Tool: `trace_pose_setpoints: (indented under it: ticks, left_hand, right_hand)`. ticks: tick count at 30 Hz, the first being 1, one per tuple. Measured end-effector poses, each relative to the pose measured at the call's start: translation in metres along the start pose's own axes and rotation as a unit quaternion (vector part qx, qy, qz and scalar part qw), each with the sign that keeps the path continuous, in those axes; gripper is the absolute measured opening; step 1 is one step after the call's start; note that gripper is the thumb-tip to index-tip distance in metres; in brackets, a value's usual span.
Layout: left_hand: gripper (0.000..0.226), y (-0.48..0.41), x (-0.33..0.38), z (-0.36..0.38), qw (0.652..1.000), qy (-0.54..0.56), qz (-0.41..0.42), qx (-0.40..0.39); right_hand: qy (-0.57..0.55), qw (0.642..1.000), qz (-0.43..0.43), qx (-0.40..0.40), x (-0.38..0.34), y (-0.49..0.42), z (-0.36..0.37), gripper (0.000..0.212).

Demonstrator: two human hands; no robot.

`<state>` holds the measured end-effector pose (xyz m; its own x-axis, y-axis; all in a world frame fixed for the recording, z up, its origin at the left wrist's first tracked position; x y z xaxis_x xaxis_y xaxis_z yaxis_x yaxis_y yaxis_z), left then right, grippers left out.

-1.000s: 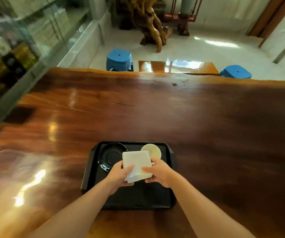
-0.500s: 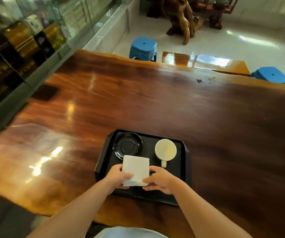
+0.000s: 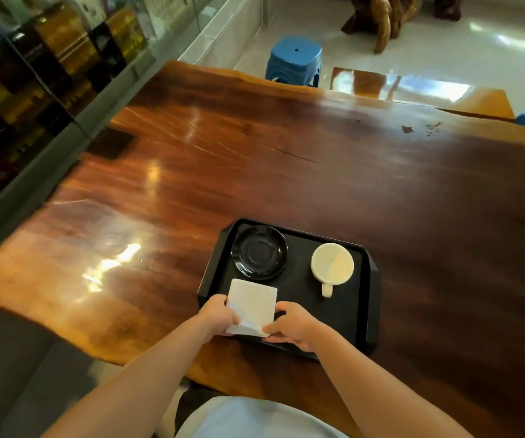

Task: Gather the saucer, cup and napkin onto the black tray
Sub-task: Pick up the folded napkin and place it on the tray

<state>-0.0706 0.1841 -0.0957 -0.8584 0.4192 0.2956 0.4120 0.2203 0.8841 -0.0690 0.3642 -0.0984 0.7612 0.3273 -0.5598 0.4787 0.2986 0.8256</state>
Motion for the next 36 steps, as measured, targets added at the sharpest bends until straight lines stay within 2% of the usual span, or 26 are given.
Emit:
trace_pose_setpoints:
  ticks: [7, 10, 13, 18, 23, 28, 33, 36]
  left_hand:
    - [0.033, -0.009, -0.002, -0.005, 0.991, -0.129, -0.006, 0.045]
    - [0.025, -0.014, 0.001, -0.007, 0.98, -0.19, 0.016, 0.05]
    - [0.029, -0.021, 0.004, -0.01, 0.972, -0.222, 0.044, 0.06]
    - [0.032, -0.031, 0.007, -0.009, 0.973, -0.209, 0.077, 0.058]
    - [0.042, -0.033, 0.012, -0.01, 0.974, -0.194, 0.099, 0.062]
    - [0.045, -0.033, 0.013, -0.017, 0.967, -0.209, 0.127, 0.071]
    - [0.043, -0.033, 0.008, -0.02, 0.964, -0.211, 0.138, 0.084]
    - [0.041, -0.033, 0.006, -0.019, 0.961, -0.222, 0.143, 0.087]
  right_hand:
    - [0.047, 0.998, 0.015, 0.032, 0.017, -0.019, 0.008, 0.053]
    - [0.074, 0.996, 0.024, 0.036, 0.02, -0.022, 0.009, 0.059]
    - [0.104, 0.993, 0.034, 0.043, 0.019, -0.025, 0.009, 0.062]
    - [0.189, 0.98, 0.029, 0.064, 0.015, -0.036, 0.005, 0.064]
    - [0.19, 0.976, 0.023, 0.103, 0.007, -0.033, -0.001, 0.056]
    - [0.266, 0.958, 0.013, 0.104, 0.002, -0.032, -0.004, 0.029]
    - [0.275, 0.953, -0.005, 0.124, 0.005, -0.034, -0.004, 0.02]
    - [0.287, 0.946, -0.022, 0.151, 0.007, -0.032, -0.004, 0.03]
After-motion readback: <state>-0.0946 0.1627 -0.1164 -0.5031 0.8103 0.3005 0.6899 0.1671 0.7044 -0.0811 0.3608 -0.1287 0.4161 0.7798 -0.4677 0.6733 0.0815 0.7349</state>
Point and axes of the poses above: each hand's wrist, its own y-axis away from the middle knuckle, its own z-axis out of the palm, x = y × z, the point moved 10 cm from there along -y, towards the middle knuckle, and after that the axes turned 8 degrees about -z, right-handed, at the moved point
